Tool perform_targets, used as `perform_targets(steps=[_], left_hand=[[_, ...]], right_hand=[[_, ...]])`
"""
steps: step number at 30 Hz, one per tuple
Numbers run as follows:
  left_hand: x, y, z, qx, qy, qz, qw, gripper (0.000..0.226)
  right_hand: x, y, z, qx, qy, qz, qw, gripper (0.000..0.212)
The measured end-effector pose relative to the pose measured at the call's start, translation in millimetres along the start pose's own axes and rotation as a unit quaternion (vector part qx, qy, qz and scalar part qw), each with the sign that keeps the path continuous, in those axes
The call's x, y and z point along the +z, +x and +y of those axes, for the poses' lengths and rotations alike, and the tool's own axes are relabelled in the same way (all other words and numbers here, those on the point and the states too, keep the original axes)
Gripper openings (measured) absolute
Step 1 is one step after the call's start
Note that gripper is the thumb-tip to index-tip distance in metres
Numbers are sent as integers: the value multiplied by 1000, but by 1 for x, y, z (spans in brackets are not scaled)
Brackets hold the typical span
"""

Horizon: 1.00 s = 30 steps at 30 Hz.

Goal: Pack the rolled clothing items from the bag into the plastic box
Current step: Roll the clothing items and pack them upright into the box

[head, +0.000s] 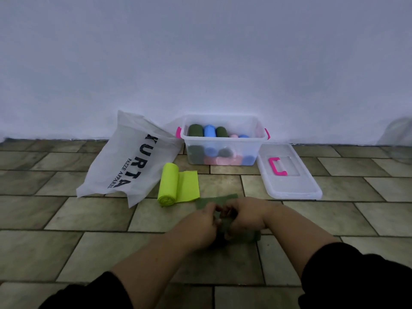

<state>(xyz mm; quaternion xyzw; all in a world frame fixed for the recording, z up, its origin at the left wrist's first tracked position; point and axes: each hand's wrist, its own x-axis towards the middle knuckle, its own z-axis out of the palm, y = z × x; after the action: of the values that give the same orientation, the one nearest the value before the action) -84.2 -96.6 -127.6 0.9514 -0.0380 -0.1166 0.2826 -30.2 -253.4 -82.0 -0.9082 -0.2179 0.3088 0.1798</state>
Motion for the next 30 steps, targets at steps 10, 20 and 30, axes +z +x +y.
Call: perform_targets(steps=[10,20,30], left_hand=[[-5,1,2,36,258,85,962,29],[1,-1,8,33,209,30,977,47],[2,-9,11,88,279,95,952,57]], right_hand=[[7,4,16,19,68,98,993,26],[9,3,20,-19,145,134,980,11],[9,-5,28,-27,158,86,983,41]])
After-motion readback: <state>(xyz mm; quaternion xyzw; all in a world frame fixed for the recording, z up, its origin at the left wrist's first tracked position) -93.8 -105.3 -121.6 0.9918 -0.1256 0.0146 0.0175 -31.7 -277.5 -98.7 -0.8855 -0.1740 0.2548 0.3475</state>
